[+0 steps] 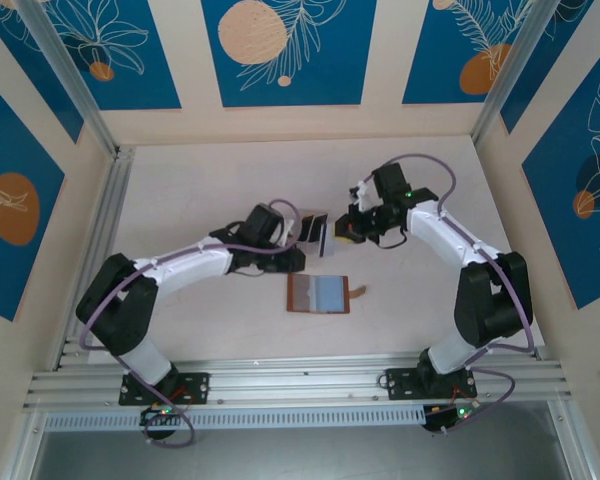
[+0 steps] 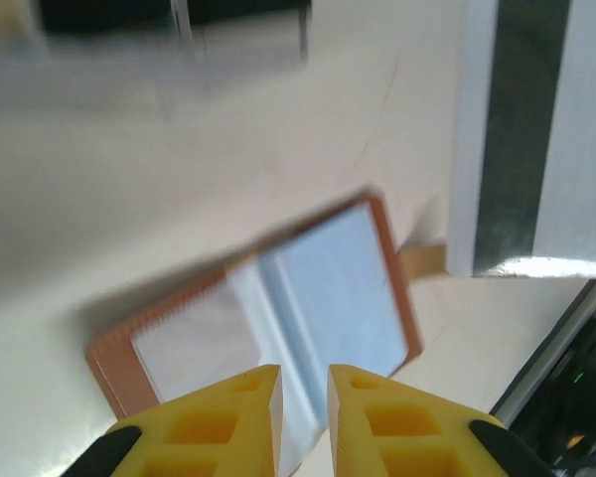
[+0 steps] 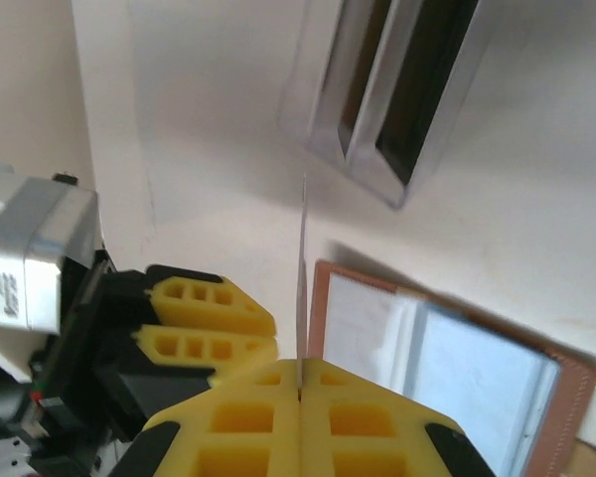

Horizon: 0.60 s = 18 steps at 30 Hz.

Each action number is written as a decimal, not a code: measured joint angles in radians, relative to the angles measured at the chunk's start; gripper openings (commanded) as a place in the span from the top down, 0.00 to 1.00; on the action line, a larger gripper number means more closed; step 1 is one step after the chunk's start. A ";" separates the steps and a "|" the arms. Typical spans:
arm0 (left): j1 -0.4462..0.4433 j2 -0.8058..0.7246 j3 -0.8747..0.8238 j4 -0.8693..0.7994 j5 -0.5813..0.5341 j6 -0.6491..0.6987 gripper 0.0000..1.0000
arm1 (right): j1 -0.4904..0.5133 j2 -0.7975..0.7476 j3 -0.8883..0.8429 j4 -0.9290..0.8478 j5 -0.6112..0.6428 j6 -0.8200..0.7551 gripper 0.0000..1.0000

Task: Put the credit cards into the card holder
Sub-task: Insert the credit card into the card slot.

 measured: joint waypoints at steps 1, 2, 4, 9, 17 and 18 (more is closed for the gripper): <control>-0.024 0.002 -0.022 -0.006 -0.005 0.005 0.82 | 0.014 0.000 -0.035 0.023 -0.006 0.005 1.00; -0.042 0.004 -0.035 -0.014 -0.006 0.005 0.82 | 0.026 -0.002 -0.066 0.041 -0.007 0.008 1.00; -0.076 0.019 -0.048 -0.020 -0.018 0.006 0.82 | 0.051 -0.015 -0.125 0.084 -0.006 0.023 1.00; -0.105 0.071 -0.054 -0.019 -0.072 0.010 0.83 | 0.070 -0.057 -0.204 0.160 -0.003 0.043 1.00; -0.114 0.082 -0.101 -0.001 -0.159 0.016 0.83 | 0.070 -0.060 -0.285 0.272 0.017 0.053 1.00; -0.116 0.082 -0.104 0.006 -0.161 0.016 0.83 | 0.070 -0.060 -0.296 0.285 0.017 0.053 1.00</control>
